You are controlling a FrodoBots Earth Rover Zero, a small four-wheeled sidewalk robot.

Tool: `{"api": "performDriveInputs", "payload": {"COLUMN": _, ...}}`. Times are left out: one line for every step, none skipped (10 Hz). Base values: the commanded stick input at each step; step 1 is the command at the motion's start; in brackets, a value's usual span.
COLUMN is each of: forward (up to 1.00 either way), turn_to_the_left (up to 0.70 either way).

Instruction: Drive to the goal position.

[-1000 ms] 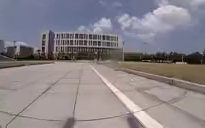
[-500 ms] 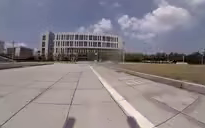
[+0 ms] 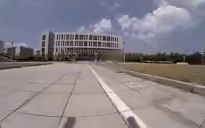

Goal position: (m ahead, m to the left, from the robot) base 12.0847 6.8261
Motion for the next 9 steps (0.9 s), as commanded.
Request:
{"api": "performDriveInputs", "payload": {"forward": 0.7, "turn_to_the_left": 0.0}}
{"api": "performDriveInputs", "payload": {"forward": 0.7, "turn_to_the_left": 0.0}}
{"api": "performDriveInputs", "payload": {"forward": 0.7, "turn_to_the_left": 0.0}}
{"api": "performDriveInputs", "payload": {"forward": 0.7, "turn_to_the_left": 0.0}}
{"api": "performDriveInputs", "payload": {"forward": 0.7, "turn_to_the_left": 0.0}}
{"api": "performDriveInputs", "payload": {"forward": 0.7, "turn_to_the_left": 0.0}}
{"api": "performDriveInputs", "payload": {"forward": 0.7, "turn_to_the_left": 0.0}}
{"api": "performDriveInputs", "payload": {"forward": 0.7, "turn_to_the_left": 0.0}}
{"api": "performDriveInputs", "payload": {"forward": 0.7, "turn_to_the_left": 0.0}}
